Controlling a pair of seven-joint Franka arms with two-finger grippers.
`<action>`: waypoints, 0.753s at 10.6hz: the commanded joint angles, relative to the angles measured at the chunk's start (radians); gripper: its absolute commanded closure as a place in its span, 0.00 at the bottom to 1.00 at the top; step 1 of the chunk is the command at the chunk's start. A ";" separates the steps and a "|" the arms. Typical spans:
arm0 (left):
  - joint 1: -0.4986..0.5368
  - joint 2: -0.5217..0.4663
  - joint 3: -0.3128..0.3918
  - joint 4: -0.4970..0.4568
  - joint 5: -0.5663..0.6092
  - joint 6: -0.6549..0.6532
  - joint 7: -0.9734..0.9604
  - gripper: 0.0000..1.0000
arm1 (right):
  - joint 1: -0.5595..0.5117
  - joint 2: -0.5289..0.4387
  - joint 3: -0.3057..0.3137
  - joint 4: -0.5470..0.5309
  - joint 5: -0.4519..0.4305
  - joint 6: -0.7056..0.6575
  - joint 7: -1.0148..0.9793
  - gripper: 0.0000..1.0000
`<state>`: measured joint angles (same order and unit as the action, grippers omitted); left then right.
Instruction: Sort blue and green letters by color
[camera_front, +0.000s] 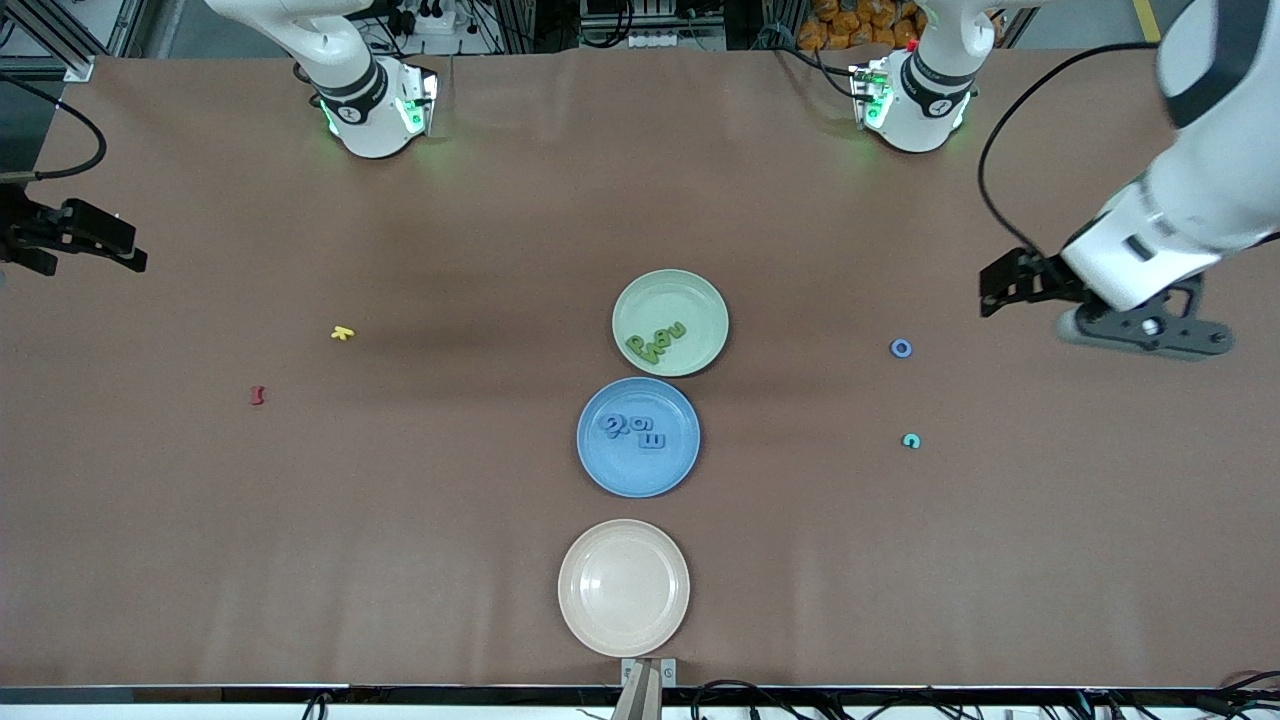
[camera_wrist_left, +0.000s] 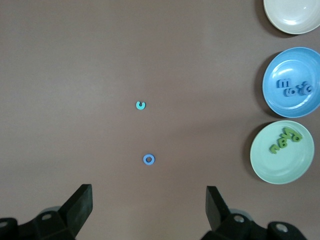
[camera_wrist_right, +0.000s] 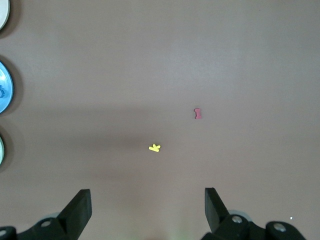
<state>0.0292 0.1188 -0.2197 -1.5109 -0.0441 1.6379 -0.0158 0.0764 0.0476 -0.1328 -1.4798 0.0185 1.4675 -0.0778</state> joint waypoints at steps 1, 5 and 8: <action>-0.006 -0.088 0.091 -0.038 -0.089 -0.065 0.056 0.00 | 0.003 0.005 -0.001 0.004 0.011 -0.001 0.012 0.00; -0.095 -0.159 0.183 -0.054 -0.080 -0.113 0.054 0.00 | 0.000 0.003 -0.002 0.003 0.011 -0.010 0.010 0.00; -0.103 -0.159 0.181 -0.043 -0.028 -0.119 0.053 0.00 | -0.001 0.005 -0.002 0.003 0.009 -0.009 0.010 0.00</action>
<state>-0.0537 -0.0208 -0.0535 -1.5359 -0.1084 1.5246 0.0233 0.0762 0.0529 -0.1342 -1.4798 0.0185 1.4661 -0.0778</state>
